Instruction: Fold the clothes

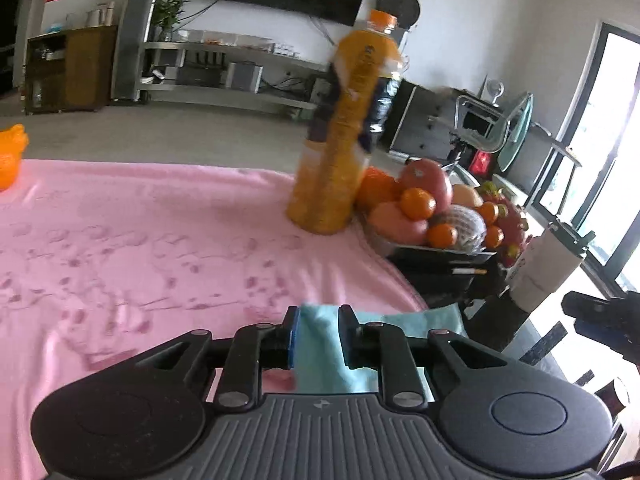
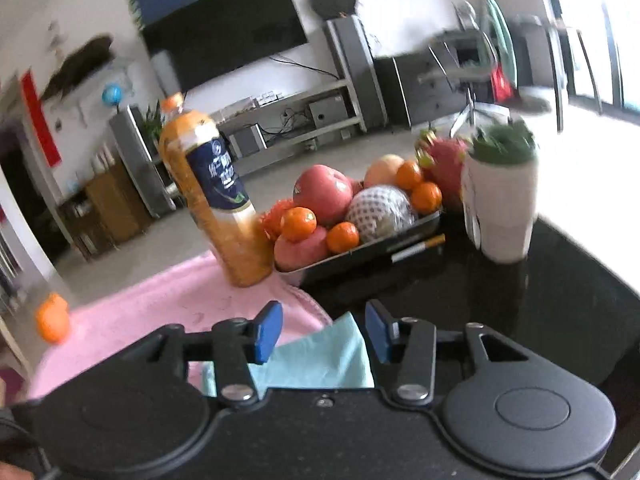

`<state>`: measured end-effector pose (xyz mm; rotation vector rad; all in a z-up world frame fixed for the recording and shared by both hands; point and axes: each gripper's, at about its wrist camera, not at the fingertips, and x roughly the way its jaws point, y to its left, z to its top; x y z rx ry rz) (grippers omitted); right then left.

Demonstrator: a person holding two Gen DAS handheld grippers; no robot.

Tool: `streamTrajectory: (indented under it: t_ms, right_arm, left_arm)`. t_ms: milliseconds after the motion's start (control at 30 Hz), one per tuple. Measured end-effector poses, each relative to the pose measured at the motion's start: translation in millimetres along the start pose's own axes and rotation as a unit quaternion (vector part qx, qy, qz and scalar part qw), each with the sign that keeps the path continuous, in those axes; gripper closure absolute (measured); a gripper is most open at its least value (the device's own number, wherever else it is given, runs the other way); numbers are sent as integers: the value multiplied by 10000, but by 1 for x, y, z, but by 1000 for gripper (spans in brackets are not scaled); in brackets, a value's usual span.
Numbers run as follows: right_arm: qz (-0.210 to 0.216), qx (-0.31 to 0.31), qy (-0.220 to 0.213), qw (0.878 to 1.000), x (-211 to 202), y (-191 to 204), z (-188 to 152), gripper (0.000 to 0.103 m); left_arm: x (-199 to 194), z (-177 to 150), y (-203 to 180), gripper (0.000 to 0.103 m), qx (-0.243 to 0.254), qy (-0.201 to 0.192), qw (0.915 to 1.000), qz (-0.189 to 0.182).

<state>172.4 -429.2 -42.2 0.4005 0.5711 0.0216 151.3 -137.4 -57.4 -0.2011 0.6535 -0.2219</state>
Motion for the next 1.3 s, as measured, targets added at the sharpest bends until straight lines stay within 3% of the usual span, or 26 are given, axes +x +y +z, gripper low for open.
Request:
streamTrajectory:
  t_ms: [100,267,400,500,567,600,700,767,800,867,1000,1067,1133,1200,1300]
  right_arm:
    - [-9,451,214,9988,-17,-10,-7,53]
    - [183,1156,732,9904,-30,-22,-30,54]
    - [300,1934,1544,9684,-14,-41,-71,83]
    - [313,2352,2100,9485,16,-57,-91,86]
    - [288,2517,2218,9416,27,-68,-98,92]
    - [176,2616,2164,9404,26,-73,-100,102]
    - [-332,2935,1797,9383,7,-91,-102,103]
    - [-644,2868,1544,9433,-8,-91,-100,103]
    - [-855,2756,1385,9474,-17,-87,-99,95]
    - [-1094,2604,1072,9533,-34,-79,-97,94]
    - [-358,2753,952,9560,-63,-52,-88,86]
    - [-213,2356,961,9669,-80,-24,-74,72]
    - [-159,1881,977,9771,-96,5,-60,42]
    - [-175,1414,1041,9843,-113,32,-50,29]
    - [-457,886,1202,9877,-136,55,-50,18]
  left_arm:
    - [-14,-11,4,84,23,270,9995,-139]
    - [-28,-41,-19,84,437,819,9932,-703]
    - [-18,-63,-40,84,750,1178,9871,-787]
    - [-5,-74,-38,87,602,1405,9861,-657]
    - [4,-76,-27,92,438,1649,9847,-339]
    - [4,-77,-20,91,368,1679,9848,-263]
    - [-7,-77,-1,90,220,1697,9852,-27]
    - [-17,-75,9,92,146,1731,9846,201]
    - [-23,-73,13,92,102,1730,9845,275]
    - [-37,-68,16,91,80,1721,9845,339]
    - [-65,-50,4,84,146,1827,9817,510]
    - [-83,-42,-6,82,242,1824,9816,505]
    - [-98,-39,-16,65,447,1704,9831,503]
    - [-115,-38,-24,60,641,1574,9840,541]
    - [-130,-40,-30,58,868,1598,9812,644]
